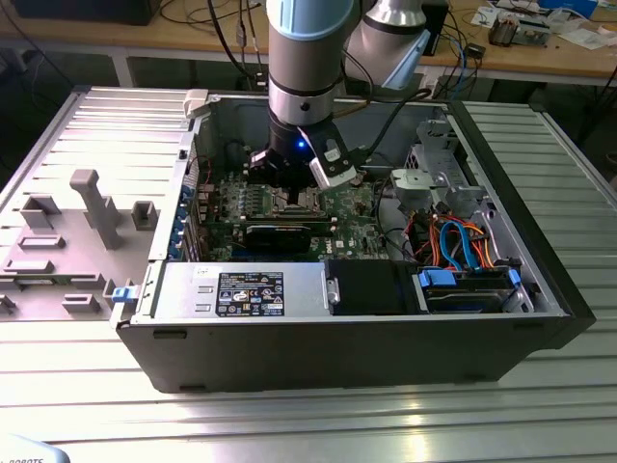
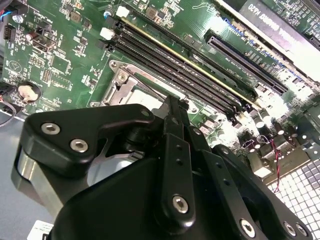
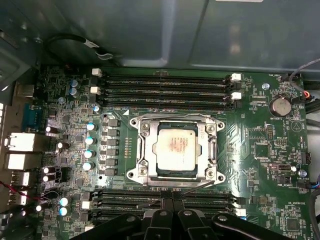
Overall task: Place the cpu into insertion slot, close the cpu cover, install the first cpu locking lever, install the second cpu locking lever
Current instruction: 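Install the second cpu locking lever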
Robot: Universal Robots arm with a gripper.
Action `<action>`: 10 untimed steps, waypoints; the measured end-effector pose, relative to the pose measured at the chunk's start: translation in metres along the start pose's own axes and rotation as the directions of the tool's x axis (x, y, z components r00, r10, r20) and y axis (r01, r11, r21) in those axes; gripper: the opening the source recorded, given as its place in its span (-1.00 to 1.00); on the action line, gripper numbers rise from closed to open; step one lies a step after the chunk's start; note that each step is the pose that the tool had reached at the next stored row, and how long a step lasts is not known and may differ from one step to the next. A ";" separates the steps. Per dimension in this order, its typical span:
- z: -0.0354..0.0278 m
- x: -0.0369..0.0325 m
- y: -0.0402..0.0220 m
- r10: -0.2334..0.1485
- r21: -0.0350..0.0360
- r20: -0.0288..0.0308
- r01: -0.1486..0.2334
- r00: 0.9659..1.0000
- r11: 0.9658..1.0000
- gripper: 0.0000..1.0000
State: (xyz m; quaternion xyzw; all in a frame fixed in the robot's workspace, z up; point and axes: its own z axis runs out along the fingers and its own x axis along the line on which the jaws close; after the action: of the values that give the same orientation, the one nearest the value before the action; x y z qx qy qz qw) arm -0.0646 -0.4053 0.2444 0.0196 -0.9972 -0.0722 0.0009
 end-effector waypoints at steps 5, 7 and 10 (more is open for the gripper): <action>0.0000 0.0000 0.0000 0.000 0.000 0.000 0.000 1.000 1.000 -0.79; 0.0000 0.0000 0.0000 0.000 0.000 0.000 0.000 1.000 1.000 -0.79; 0.0000 0.0000 0.0000 0.000 0.000 0.000 0.000 1.000 1.000 -0.79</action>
State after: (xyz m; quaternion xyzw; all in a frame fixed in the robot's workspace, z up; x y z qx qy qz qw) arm -0.0646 -0.4052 0.2444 0.0195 -0.9972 -0.0722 0.0010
